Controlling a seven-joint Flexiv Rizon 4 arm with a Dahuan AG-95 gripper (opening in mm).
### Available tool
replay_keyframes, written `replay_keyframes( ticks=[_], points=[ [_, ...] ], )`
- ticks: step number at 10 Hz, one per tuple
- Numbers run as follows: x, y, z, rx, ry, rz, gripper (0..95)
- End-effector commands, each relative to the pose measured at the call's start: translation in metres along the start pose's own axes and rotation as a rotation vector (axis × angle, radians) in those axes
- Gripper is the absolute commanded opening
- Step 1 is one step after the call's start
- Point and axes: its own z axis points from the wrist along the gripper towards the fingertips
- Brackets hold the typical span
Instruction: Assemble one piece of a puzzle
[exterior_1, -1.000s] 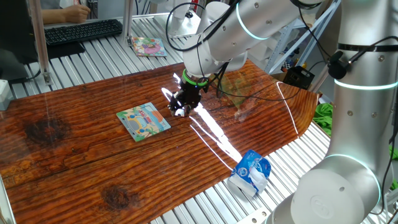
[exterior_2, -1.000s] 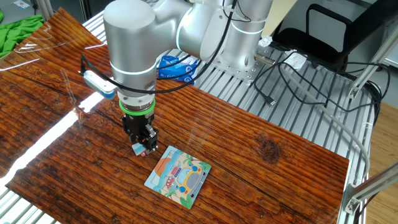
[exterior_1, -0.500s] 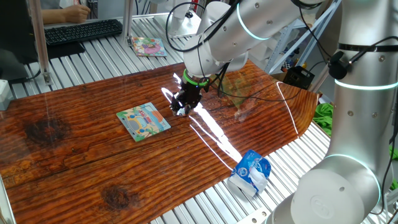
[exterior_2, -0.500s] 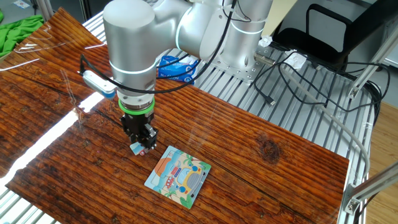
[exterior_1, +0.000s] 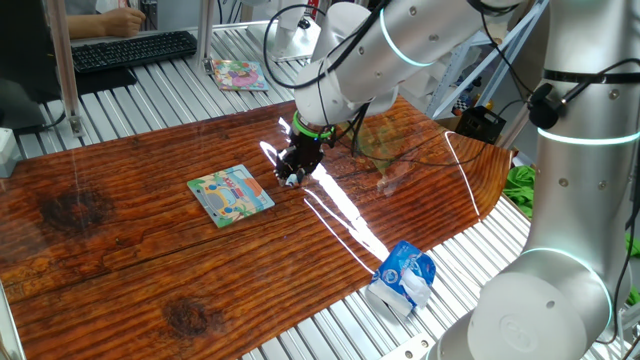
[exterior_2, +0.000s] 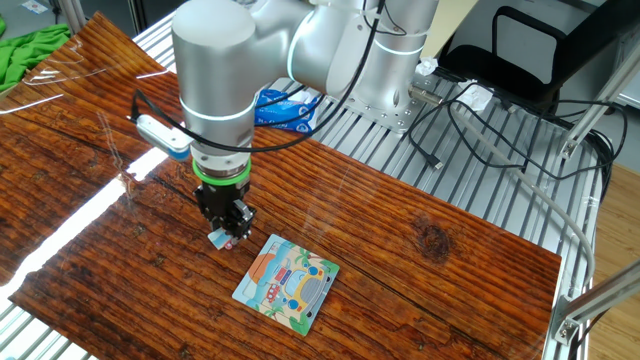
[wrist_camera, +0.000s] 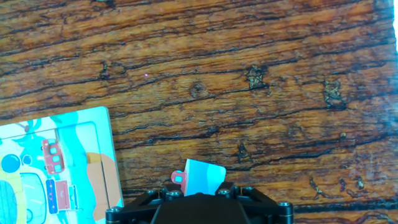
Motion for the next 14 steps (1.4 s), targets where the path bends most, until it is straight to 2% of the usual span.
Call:
replay_keyframes(
  ticks=[1, 4, 5, 6, 8, 11, 14],
  points=[
    [0.0, 0.001, 0.001, -0.005, 0.004, -0.003, 0.0],
    [-0.001, 0.001, -0.002, -0.037, 0.012, -0.027, 0.0],
    [-0.002, 0.002, -0.006, -0.036, 0.02, -0.036, 0.0],
    [-0.003, 0.003, -0.007, -0.046, 0.016, -0.038, 0.0],
    [-0.005, 0.008, -0.008, -0.047, 0.012, -0.054, 0.0],
    [-0.01, 0.021, -0.012, -0.047, 0.009, -0.066, 0.0],
    [-0.017, 0.04, -0.021, -0.049, -0.001, -0.073, 0.0]
  ],
)
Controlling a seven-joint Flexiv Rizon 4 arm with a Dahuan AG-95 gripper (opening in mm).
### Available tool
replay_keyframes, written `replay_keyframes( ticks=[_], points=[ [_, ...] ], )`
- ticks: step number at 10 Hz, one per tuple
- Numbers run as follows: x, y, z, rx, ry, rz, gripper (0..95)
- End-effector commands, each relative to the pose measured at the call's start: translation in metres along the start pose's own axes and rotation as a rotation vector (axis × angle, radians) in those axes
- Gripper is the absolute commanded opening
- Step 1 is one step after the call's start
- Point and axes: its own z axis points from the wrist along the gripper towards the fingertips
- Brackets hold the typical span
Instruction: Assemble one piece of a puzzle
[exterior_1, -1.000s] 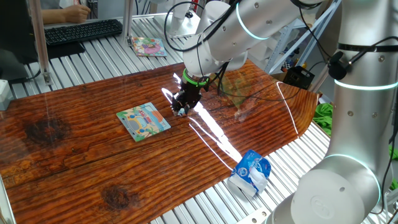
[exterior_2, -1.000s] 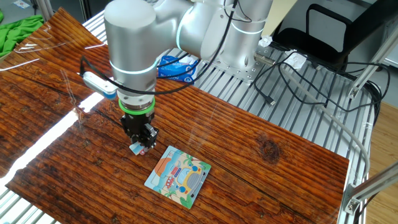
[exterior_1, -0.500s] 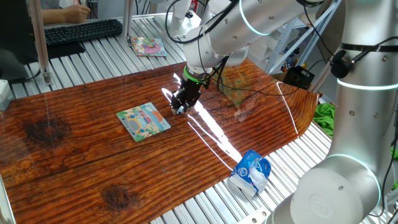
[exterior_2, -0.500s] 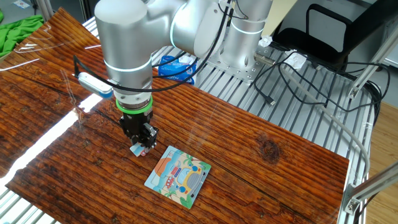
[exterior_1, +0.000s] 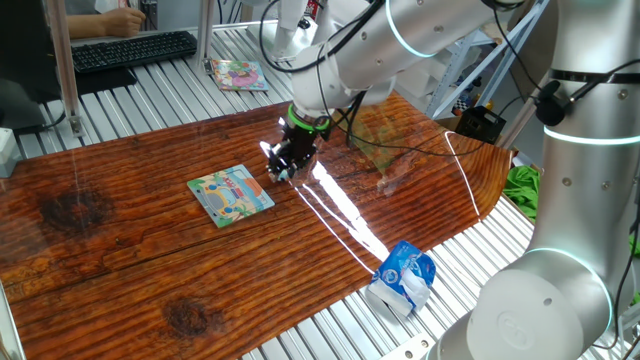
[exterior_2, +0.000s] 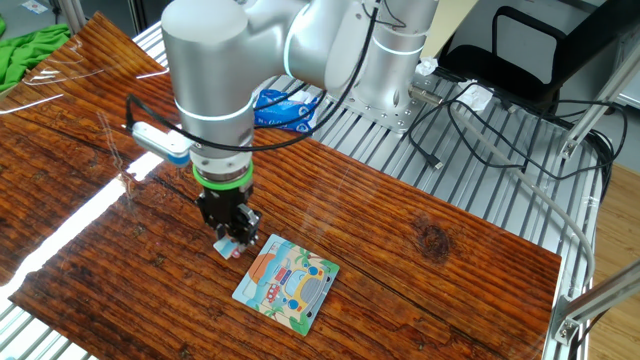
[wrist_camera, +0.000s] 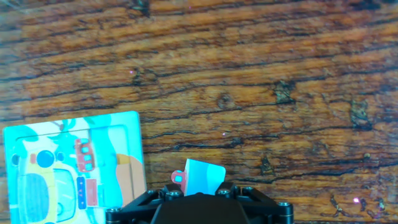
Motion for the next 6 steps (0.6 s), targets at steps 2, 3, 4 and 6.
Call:
replay_keyframes(
  ticks=[2, 3, 4, 6],
  points=[
    [-0.005, 0.017, -0.005, 0.006, -0.01, 0.015, 0.0],
    [-0.007, 0.025, -0.007, 0.009, -0.013, 0.025, 0.0],
    [-0.009, 0.034, -0.009, 0.01, -0.015, 0.033, 0.0],
    [-0.011, 0.046, -0.011, 0.009, -0.02, 0.024, 0.0]
  ],
)
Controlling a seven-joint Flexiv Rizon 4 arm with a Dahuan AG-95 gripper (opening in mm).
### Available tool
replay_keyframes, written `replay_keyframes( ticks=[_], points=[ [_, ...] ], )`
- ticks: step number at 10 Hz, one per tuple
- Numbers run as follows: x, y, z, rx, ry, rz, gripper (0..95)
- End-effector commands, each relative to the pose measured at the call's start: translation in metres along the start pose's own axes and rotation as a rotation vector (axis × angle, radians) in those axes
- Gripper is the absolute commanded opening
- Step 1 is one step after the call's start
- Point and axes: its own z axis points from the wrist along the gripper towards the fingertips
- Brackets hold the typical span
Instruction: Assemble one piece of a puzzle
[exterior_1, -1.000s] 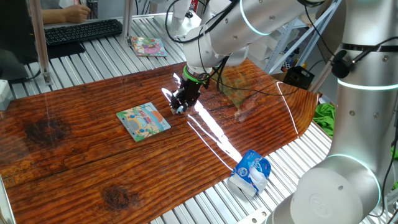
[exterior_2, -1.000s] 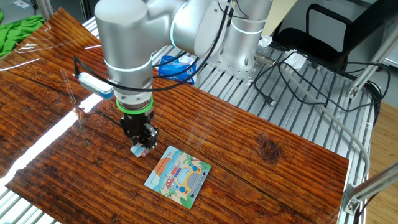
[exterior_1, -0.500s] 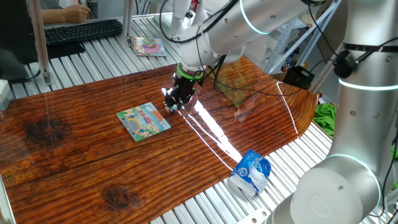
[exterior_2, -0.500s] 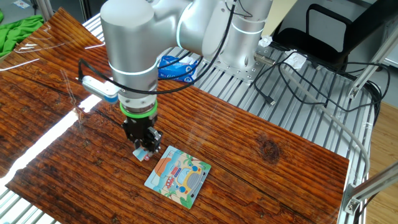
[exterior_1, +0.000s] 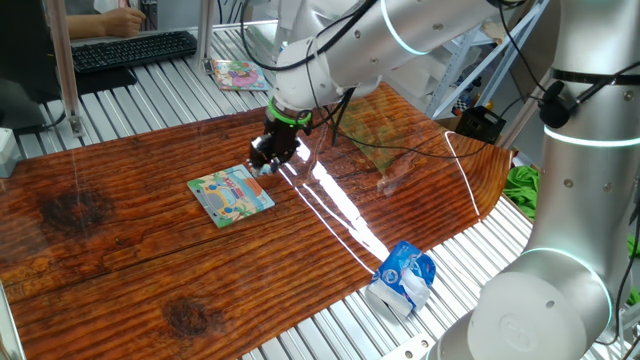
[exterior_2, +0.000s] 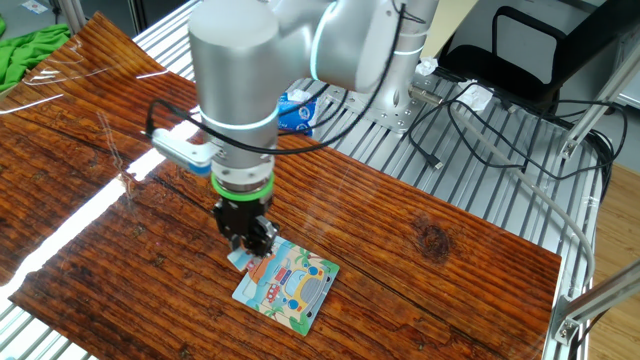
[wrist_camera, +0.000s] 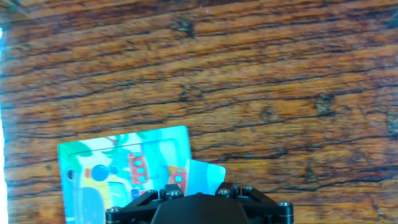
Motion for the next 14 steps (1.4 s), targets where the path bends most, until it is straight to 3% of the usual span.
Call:
replay_keyframes(
  ticks=[1, 5, 7, 11, 14],
  points=[
    [-0.001, 0.01, -0.002, -0.005, -0.01, -0.017, 0.0],
    [-0.005, 0.037, 0.0, 0.004, -0.022, -0.042, 0.0],
    [-0.011, 0.044, 0.003, 0.008, -0.023, -0.068, 0.0],
    [-0.015, 0.054, 0.01, 0.032, -0.028, -0.106, 0.0],
    [-0.019, 0.052, 0.015, 0.042, -0.036, -0.137, 0.0]
  ],
)
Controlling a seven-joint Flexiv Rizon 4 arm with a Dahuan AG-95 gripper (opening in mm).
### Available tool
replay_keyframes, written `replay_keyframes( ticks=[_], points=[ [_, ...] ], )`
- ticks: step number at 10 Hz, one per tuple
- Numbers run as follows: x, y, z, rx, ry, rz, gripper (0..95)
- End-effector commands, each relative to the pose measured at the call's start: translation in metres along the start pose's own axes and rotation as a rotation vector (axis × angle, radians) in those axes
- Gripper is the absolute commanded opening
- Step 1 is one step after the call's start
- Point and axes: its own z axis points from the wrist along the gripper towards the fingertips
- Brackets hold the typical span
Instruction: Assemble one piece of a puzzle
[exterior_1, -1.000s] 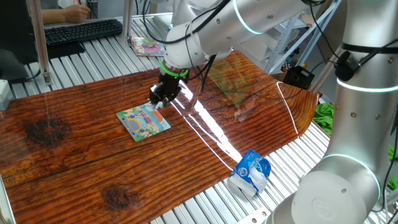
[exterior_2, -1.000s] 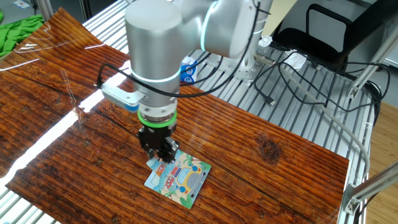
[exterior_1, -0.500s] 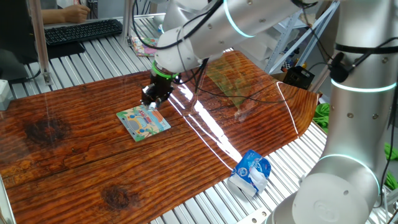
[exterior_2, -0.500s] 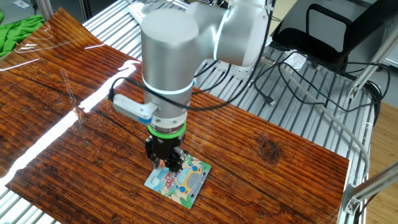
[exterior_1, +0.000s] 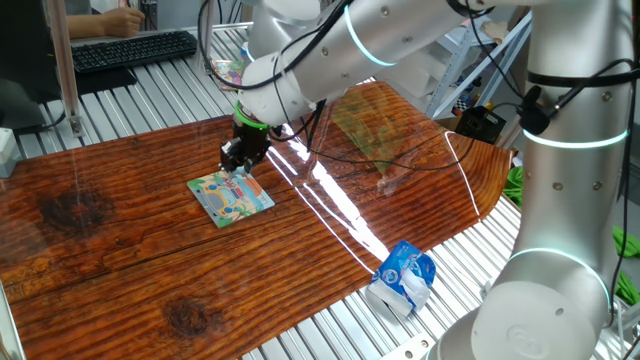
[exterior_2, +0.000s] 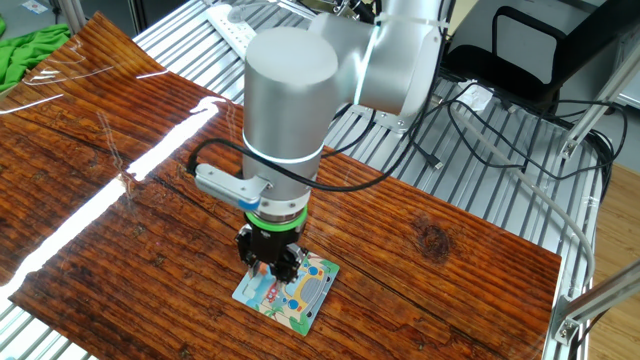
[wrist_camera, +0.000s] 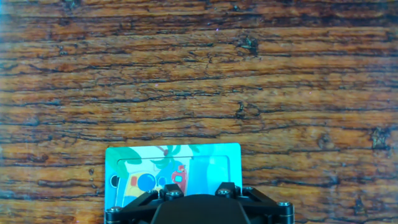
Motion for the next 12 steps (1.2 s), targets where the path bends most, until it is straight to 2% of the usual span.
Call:
replay_keyframes(
  ticks=[1, 4, 8, 10, 12],
  points=[
    [-0.0031, -0.0017, 0.0036, 0.0, -0.001, -0.018, 0.0],
    [-0.0042, -0.0025, 0.0028, 0.023, 0.002, -0.06, 0.0],
    [-0.0048, -0.0029, 0.0023, 0.024, 0.006, -0.091, 0.0],
    [-0.0058, -0.0036, 0.0014, 0.02, 0.03, -0.086, 0.0],
    [-0.0058, -0.0036, 0.0014, 0.026, 0.032, -0.084, 0.0]
  ],
)
